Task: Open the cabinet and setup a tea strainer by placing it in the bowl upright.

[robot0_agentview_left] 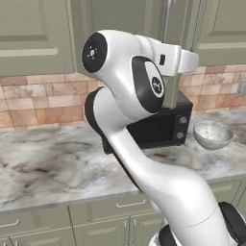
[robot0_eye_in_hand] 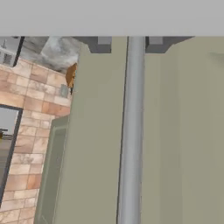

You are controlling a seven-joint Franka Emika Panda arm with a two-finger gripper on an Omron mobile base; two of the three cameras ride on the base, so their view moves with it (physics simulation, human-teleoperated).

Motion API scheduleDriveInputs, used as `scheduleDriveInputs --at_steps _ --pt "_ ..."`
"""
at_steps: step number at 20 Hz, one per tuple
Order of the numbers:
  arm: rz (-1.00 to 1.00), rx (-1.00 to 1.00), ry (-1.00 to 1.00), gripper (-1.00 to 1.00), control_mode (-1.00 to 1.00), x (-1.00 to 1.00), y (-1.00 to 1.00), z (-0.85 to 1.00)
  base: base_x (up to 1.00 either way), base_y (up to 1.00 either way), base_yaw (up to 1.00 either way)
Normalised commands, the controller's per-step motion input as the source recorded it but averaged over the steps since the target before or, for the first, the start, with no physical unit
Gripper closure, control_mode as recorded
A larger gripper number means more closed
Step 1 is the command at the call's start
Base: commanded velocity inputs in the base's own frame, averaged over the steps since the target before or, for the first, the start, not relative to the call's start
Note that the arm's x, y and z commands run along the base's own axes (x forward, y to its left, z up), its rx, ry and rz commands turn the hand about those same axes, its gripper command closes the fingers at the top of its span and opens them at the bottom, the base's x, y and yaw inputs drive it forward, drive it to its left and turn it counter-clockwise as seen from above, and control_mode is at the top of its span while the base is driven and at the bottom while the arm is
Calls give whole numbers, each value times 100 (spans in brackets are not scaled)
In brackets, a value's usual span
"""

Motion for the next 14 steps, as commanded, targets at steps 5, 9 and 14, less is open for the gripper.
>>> scheduleDriveInputs --at_steps 5,9,14 --pt "-1 0 0 -100 -100 -7 6 0 0 0 0" --pt "-1 0 0 -100 -100 0 1 0 0 0 0" --pt "-10 -6 0 -100 -100 -10 44 0 0 0 0"
